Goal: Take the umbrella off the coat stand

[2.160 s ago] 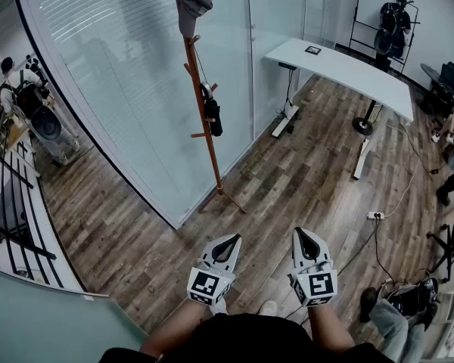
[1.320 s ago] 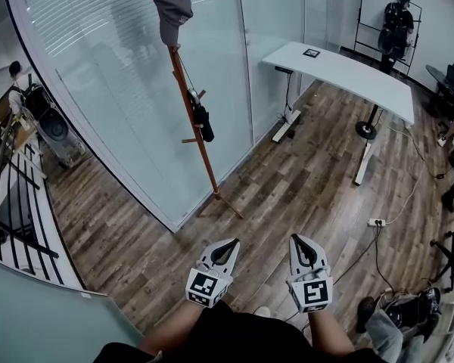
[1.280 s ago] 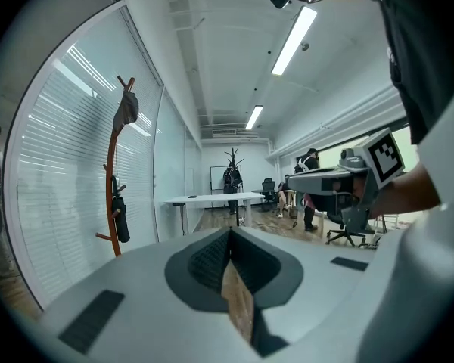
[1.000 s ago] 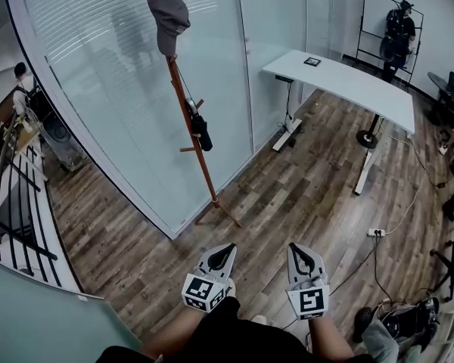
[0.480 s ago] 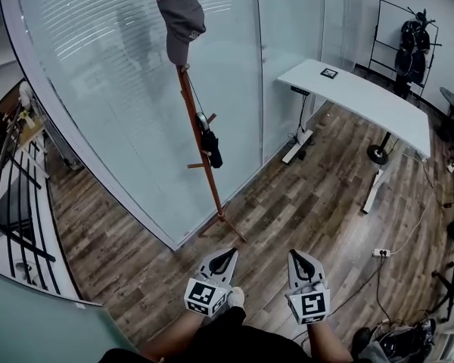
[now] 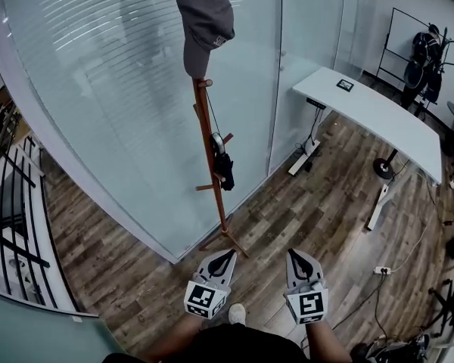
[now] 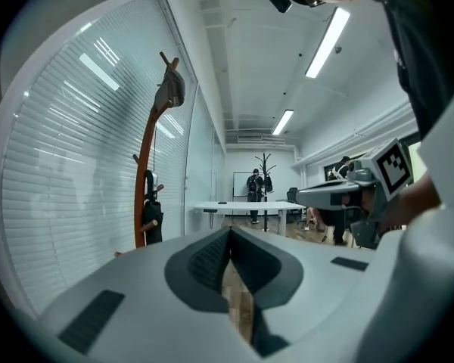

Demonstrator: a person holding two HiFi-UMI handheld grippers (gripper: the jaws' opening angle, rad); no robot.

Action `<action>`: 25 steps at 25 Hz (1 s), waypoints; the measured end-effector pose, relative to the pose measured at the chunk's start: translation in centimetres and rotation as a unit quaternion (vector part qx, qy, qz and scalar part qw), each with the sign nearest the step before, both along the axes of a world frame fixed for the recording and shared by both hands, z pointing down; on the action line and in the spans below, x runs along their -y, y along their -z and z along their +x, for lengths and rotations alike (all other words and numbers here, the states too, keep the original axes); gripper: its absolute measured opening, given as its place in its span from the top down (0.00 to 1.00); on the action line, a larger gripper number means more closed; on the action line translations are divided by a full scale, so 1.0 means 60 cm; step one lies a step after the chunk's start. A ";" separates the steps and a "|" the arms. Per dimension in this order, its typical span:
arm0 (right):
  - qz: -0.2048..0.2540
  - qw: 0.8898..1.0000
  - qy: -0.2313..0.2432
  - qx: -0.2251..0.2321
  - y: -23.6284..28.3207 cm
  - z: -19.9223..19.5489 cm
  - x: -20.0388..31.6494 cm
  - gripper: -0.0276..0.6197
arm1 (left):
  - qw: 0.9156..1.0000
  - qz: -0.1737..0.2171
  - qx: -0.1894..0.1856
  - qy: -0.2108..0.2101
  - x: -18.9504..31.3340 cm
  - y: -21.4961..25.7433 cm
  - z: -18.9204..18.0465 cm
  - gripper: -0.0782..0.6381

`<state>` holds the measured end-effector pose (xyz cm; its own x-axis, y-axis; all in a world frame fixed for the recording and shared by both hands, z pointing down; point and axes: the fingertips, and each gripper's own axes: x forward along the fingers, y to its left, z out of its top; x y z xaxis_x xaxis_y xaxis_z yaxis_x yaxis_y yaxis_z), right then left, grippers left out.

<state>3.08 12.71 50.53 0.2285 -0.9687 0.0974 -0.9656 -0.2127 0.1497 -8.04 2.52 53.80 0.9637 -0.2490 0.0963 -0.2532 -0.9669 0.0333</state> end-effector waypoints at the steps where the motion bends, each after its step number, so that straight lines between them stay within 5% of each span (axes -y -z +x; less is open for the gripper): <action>1: 0.001 1.000 0.001 0.010 -0.004 0.001 0.015 0.95 | 1.000 -0.002 -0.002 0.002 0.013 0.000 -0.001 0.87; 17: -0.009 0.998 0.047 0.047 0.019 0.028 0.171 0.95 | 0.999 -0.001 0.000 0.041 0.129 -0.009 -0.002 0.87; 25: 0.005 0.991 0.121 0.047 -0.011 0.067 0.278 0.95 | 0.996 0.010 0.011 0.087 0.200 -0.008 0.040 0.87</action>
